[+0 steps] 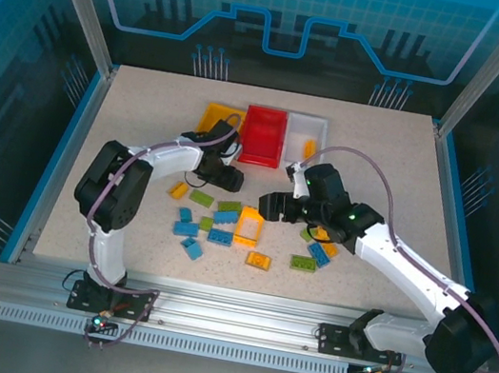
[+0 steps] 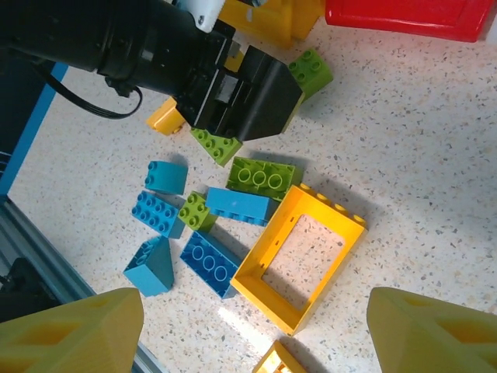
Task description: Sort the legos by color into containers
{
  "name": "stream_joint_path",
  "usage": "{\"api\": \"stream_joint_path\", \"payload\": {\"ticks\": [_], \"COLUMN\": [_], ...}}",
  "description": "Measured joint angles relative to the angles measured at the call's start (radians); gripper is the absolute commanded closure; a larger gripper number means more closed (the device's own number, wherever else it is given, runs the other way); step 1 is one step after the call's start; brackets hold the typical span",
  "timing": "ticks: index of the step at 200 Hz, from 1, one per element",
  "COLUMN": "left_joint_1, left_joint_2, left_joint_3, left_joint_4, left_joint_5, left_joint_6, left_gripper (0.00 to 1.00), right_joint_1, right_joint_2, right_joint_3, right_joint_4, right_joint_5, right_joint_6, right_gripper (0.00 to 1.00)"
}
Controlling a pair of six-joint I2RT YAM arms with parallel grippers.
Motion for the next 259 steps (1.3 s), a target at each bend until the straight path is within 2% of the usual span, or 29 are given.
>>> {"api": "stream_joint_path", "payload": {"ticks": [59,82,111,136,159,181,204,259], "left_joint_1": [0.0,-0.003,-0.018,-0.058,-0.079,-0.037,0.027,0.143], "left_joint_2": [0.04,0.048,0.042,-0.037,-0.173,-0.275,-0.282,-0.048], "left_joint_3": [0.0,0.0,-0.008,-0.066,-0.092,-0.066,0.01,0.288], "left_joint_4": [0.043,0.05,0.066,0.065,0.033,0.007,-0.023,-0.107], "left_joint_5": [-0.011,-0.015,-0.031,-0.05,-0.064,-0.072,-0.072,-0.04], "left_joint_6": [0.0,0.008,0.016,0.002,-0.027,-0.056,-0.066,-0.074], "left_gripper": [0.49,0.61,0.68,0.69,0.7,0.71,0.71,0.71], "right_joint_1": [0.0,0.0,0.0,0.0,0.0,0.0,0.0,0.002], "right_joint_2": [-0.026,-0.028,-0.035,-0.058,-0.093,-0.106,-0.077,0.084], "right_joint_3": [-0.016,-0.024,-0.024,-0.024,-0.032,-0.045,-0.038,0.069], "right_joint_4": [0.014,0.014,0.014,0.015,0.035,0.063,0.088,0.15], "right_joint_5": [0.001,0.004,0.008,0.024,0.039,0.051,0.059,0.061], "right_joint_6": [0.04,0.047,0.054,0.053,0.053,0.053,0.053,0.053], "right_gripper": [0.23,0.24,0.24,0.24,0.24,0.24,0.25,0.25]}}
